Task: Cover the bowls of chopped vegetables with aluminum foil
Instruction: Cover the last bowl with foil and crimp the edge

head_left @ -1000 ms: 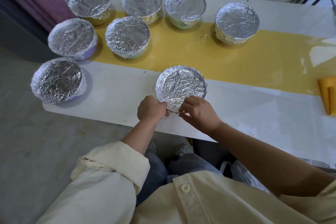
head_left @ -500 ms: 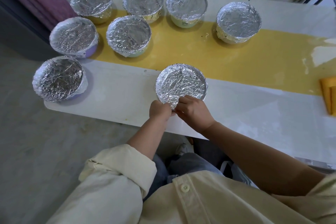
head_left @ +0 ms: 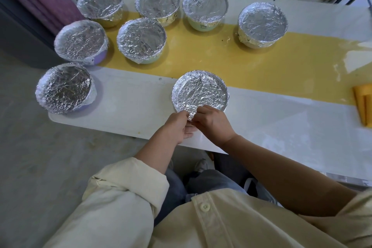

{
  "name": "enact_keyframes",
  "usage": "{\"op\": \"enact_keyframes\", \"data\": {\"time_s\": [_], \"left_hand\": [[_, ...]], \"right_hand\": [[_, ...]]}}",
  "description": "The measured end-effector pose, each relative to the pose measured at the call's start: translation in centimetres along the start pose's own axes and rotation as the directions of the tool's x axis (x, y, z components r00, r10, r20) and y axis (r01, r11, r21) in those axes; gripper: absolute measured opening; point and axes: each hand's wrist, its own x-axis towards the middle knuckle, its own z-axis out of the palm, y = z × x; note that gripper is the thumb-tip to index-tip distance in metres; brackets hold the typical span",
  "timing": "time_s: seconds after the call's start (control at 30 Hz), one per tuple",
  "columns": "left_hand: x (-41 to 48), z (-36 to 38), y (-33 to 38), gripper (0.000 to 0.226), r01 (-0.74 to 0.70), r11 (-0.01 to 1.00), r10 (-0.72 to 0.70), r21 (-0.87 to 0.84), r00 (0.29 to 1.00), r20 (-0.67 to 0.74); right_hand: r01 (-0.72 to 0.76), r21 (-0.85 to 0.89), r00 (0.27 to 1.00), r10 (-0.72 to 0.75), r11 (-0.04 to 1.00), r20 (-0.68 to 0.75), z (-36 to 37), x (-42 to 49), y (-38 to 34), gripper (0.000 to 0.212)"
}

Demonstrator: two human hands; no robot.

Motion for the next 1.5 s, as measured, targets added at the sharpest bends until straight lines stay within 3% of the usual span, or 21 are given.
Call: {"op": "enact_keyframes", "data": {"time_s": [0.17,0.33,0.43,0.5,0.6,0.73,0.87,1.37,1.5], "left_hand": [[0.4,-0.2,0.2,0.035,-0.047,0.994,0.052,0.097,0.998,-0.045],[0.3,-0.5,1.1,0.028,-0.086,0.976,0.096,0.202,0.995,-0.039],[0.6,-1.7,2.1,0.028,-0.123,0.952,0.142,0.279,0.989,-0.050],[1.1,-2.5,2.4,0.031,-0.152,0.943,0.187,0.297,0.978,-0.093],[1.4,-2.7,2.0,0.032,-0.186,0.952,0.225,0.242,0.963,-0.147],[1.0,-1.6,0.2,0.037,-0.139,0.980,0.164,0.144,0.969,-0.186],[0.3,0.2,-0.7,0.021,-0.087,0.994,0.077,-0.067,0.986,-0.147],[0.5,0.4,-0.1,0.017,-0.111,0.992,0.100,-0.067,0.984,-0.145],[0.4,0.2,0.0,0.028,-0.077,0.997,0.077,0.005,0.992,-0.099]], "right_hand": [[-0.033,-0.004,0.999,0.033,0.999,-0.002,0.1,0.2,-0.1,0.024],[-0.027,0.072,0.998,0.023,0.997,0.060,-0.5,0.3,0.3,0.014],[-0.015,0.055,0.995,0.009,0.998,0.103,-1.8,-0.3,1.3,0.024],[-0.009,0.036,0.996,0.006,0.999,0.092,-2.2,-0.7,1.8,0.018],[0.011,0.017,0.998,-0.012,1.000,0.055,-1.8,-0.5,1.8,0.011],[0.057,-0.012,0.997,-0.057,0.998,0.043,-1.0,0.1,1.4,0.010],[0.093,-0.055,0.994,-0.089,0.994,0.056,-0.7,0.2,1.3,0.017],[0.032,-0.038,0.998,-0.030,0.999,0.051,0.0,0.5,0.8,0.018],[0.022,-0.042,0.998,-0.019,0.999,0.055,0.2,0.4,1.0,0.018]]}}
